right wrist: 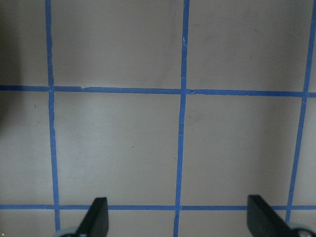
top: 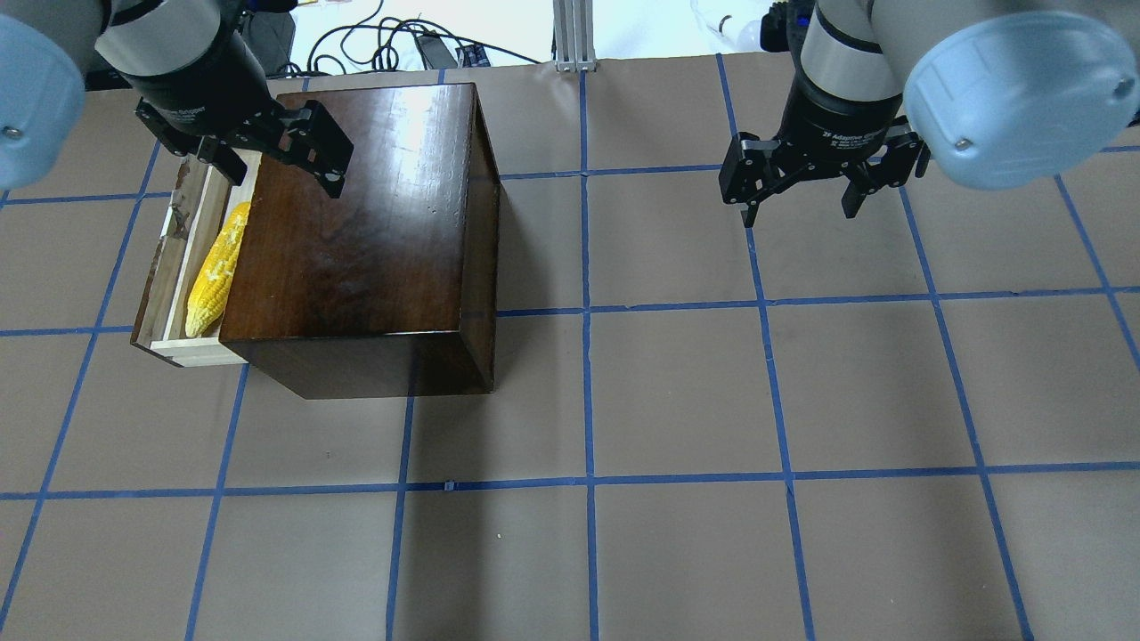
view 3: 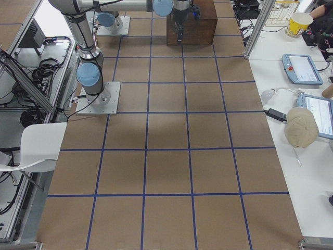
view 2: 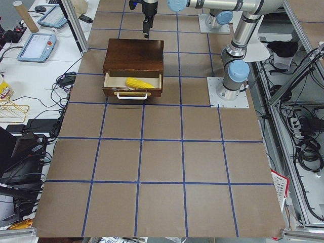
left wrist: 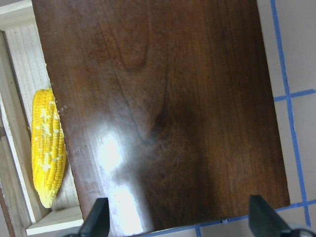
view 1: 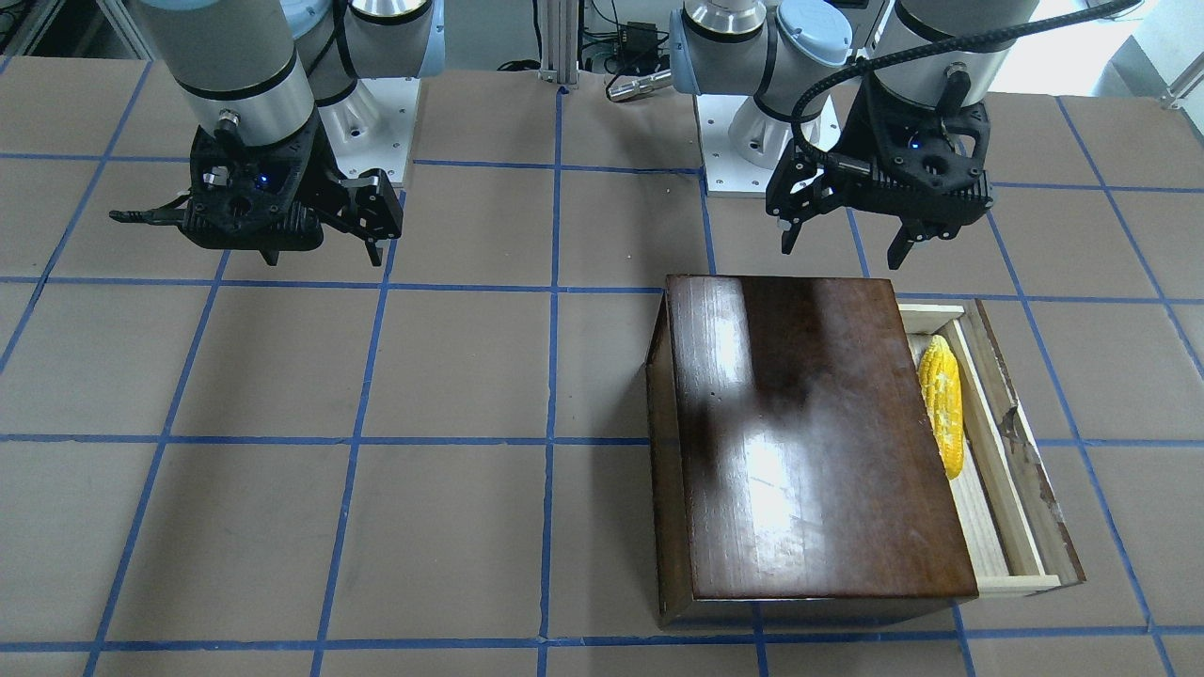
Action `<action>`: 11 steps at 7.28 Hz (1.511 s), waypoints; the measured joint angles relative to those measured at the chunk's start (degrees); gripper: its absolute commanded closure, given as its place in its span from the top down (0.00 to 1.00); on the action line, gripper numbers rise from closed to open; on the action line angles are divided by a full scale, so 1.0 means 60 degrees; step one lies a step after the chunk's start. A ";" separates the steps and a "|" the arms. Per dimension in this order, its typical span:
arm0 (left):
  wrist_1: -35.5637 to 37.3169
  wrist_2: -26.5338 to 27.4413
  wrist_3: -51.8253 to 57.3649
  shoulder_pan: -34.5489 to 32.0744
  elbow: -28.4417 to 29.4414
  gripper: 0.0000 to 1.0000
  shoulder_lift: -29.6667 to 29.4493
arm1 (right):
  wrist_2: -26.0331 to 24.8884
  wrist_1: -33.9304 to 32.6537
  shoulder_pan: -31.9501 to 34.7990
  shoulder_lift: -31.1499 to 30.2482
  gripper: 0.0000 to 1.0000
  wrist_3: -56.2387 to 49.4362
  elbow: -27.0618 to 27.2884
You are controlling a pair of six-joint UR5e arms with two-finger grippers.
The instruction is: Open drawer and put corn inside
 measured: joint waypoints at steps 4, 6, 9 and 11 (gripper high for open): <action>-0.0245 0.0111 -0.0571 -0.0051 0.0105 1.00 0.0095 | 0.0000 0.0000 0.0000 0.0000 1.00 0.0001 0.0000; -0.0365 0.0151 -0.0575 -0.0040 0.0114 1.00 0.0142 | 0.0000 0.0000 0.0000 0.0000 1.00 0.0001 0.0000; -0.0360 0.0168 -0.0563 -0.0030 0.0115 1.00 0.0140 | 0.0000 0.0000 0.0000 0.0000 1.00 0.0001 0.0000; -0.0368 0.0174 -0.0560 -0.0029 0.0115 1.00 0.0147 | 0.0000 0.0000 0.0000 0.0000 1.00 0.0001 0.0000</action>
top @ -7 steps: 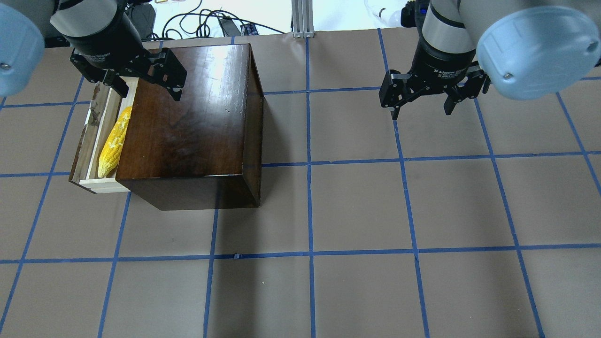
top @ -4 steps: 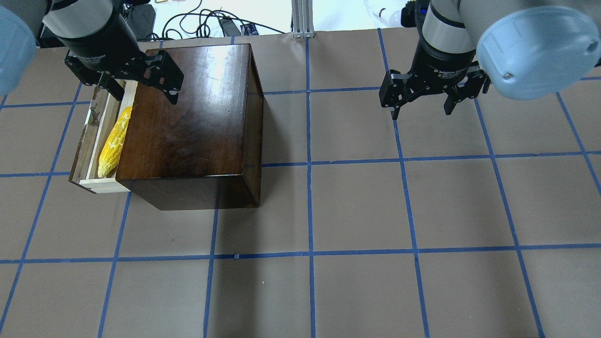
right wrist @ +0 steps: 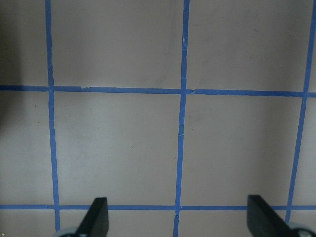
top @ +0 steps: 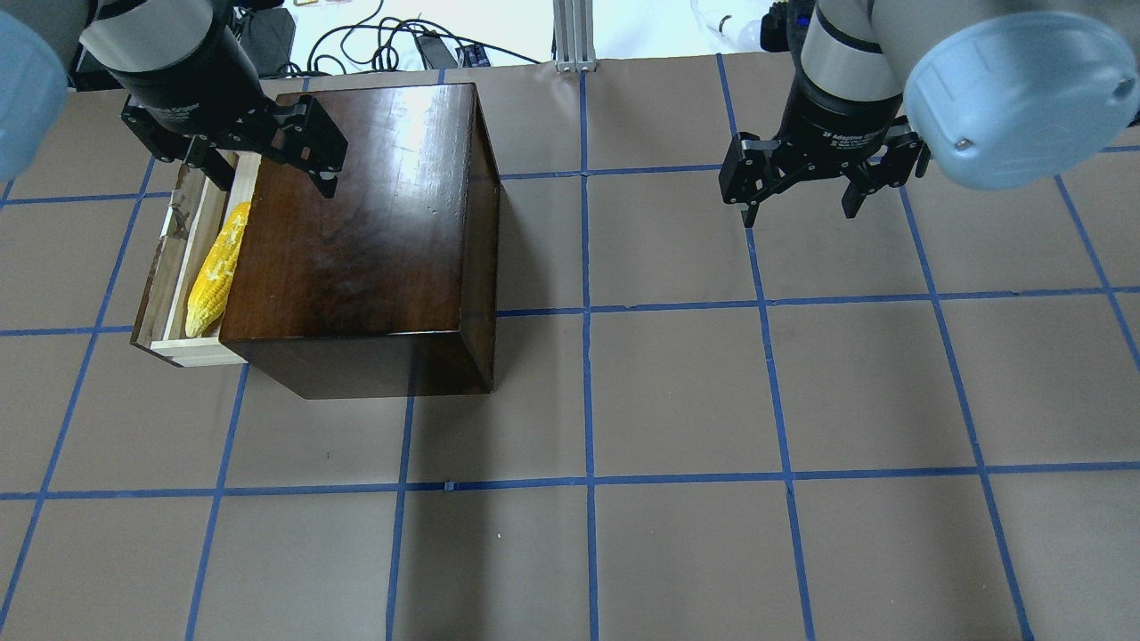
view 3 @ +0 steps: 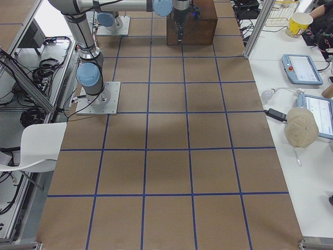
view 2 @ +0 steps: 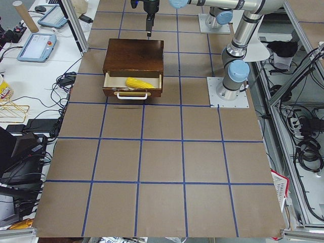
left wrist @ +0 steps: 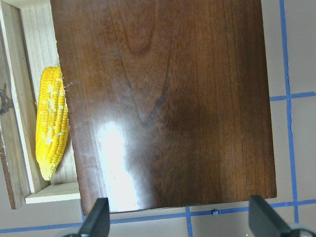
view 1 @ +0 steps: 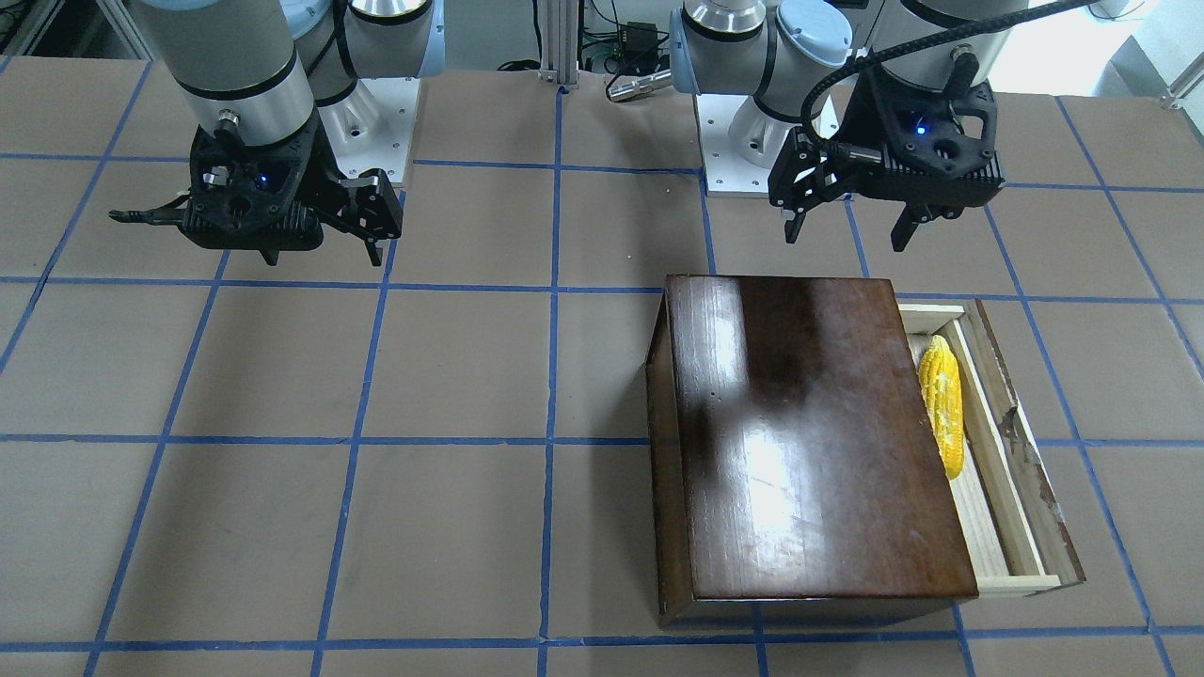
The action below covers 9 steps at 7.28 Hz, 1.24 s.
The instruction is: Open drawer and put corn inside
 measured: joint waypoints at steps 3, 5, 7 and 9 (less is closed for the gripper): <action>-0.0002 0.0001 0.0000 0.0000 0.0000 1.00 0.0000 | 0.0000 0.0000 0.0000 0.0000 1.00 0.0000 0.0000; -0.0002 -0.0008 0.0000 0.0000 0.0000 1.00 -0.0001 | 0.0000 0.0000 0.0000 0.0000 1.00 0.0000 0.0000; -0.0002 -0.0009 0.0000 0.0000 0.0000 1.00 -0.0005 | 0.0000 0.0000 0.0000 0.0000 1.00 0.0000 0.0000; -0.0008 -0.0009 0.0000 0.0000 0.0000 1.00 -0.0003 | 0.0000 0.0000 0.0000 0.0000 1.00 0.0000 0.0000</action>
